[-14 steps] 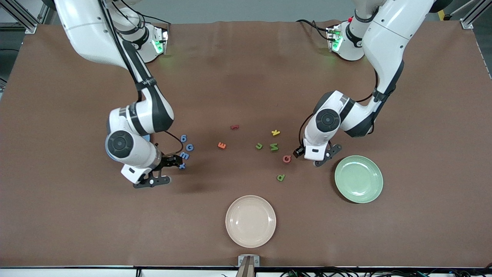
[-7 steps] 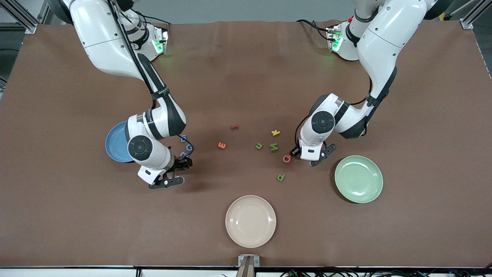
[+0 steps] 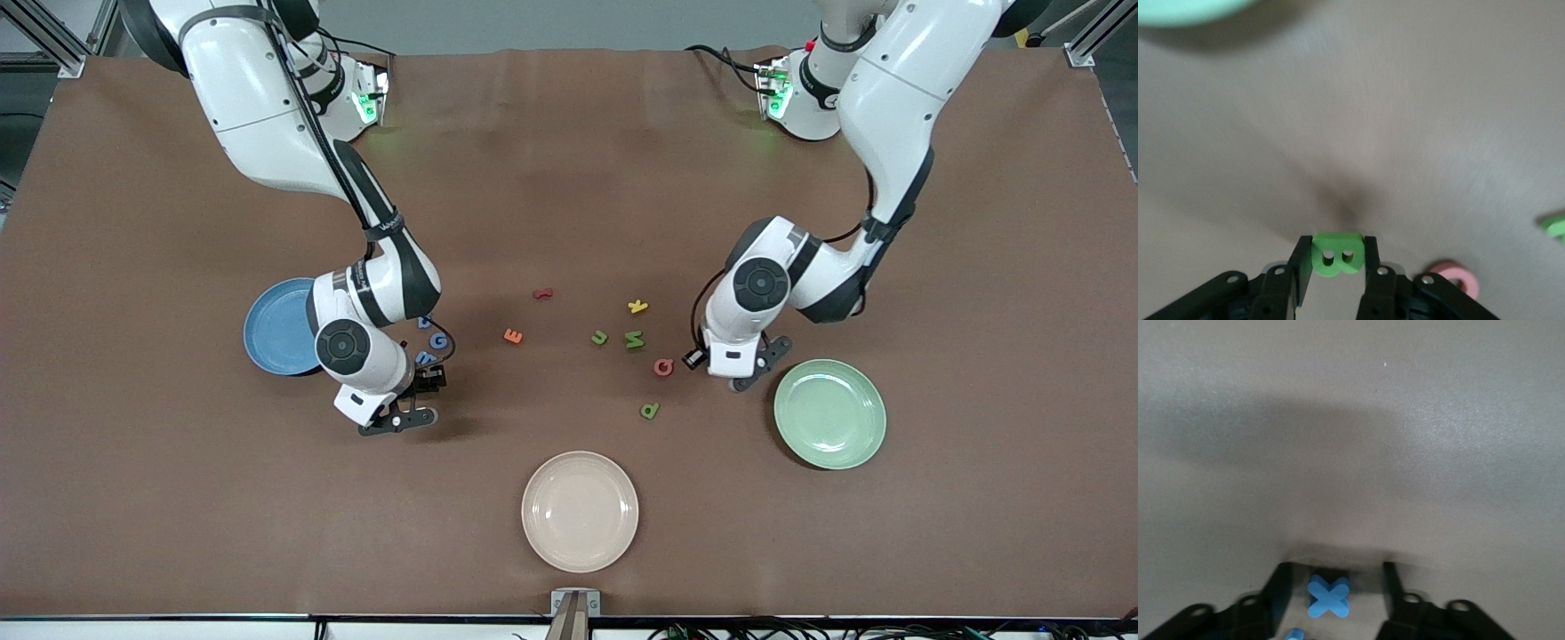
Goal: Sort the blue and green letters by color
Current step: 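Place the blue letter on the blue plate while the left gripper drops green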
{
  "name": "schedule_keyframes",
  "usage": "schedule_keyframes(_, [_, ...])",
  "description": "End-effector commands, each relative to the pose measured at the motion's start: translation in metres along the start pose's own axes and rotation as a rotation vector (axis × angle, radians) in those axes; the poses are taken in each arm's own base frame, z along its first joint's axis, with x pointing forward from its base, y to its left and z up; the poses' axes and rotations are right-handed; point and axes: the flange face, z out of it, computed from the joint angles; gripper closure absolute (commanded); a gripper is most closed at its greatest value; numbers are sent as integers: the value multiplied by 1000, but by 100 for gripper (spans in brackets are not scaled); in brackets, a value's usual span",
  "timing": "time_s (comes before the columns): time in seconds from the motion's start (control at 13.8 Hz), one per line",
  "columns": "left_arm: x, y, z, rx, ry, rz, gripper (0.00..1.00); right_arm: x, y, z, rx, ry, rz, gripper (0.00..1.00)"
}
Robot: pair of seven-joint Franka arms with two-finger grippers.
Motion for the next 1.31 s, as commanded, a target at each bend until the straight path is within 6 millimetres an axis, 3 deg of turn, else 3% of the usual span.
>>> schedule_keyframes(0.0, [51, -13, -59, 24, 56, 20, 100, -3, -3, 1, 10, -18, 17, 55])
schedule_keyframes(0.22, [120, -50, -61, 44, 43, 107, 100, -4, -2, 1, 11, -23, 21, 65])
schedule_keyframes(0.51, [185, -89, -32, 89, 68, 180, 99, -4, -1, 1, 11, -23, 22, 88])
schedule_keyframes(0.58, [197, -94, -26, 101, 82, 182, 94, -3, 2, -2, 12, -22, 24, 91])
schedule_keyframes(0.65, [205, -95, -23, 100, 86, 182, 71, -3, 4, -7, 14, -22, 19, 93])
schedule_keyframes(0.73, [208, -94, -24, 96, 87, 187, 28, -3, 9, -15, 14, -31, 21, 95])
schedule_keyframes(0.8, [210, -92, -30, 85, 93, 180, 0, -2, 19, -25, 16, -35, 27, 95])
schedule_keyframes(0.87, [206, -87, -35, 79, 98, 175, 0, -2, 29, -39, 20, -46, 3, 95])
schedule_keyframes(1.02, [189, -66, -50, 56, 105, 182, 0, -4, 69, -66, 36, -69, -66, 96])
schedule_keyframes(1.16, [147, -25, -57, 20, 102, 148, 0, -15, 110, -85, 52, -93, -128, 96])
schedule_keyframes(1.24, [120, 4, -58, -6, 103, 91, 0, -28, 131, -92, 59, -90, -148, 96])
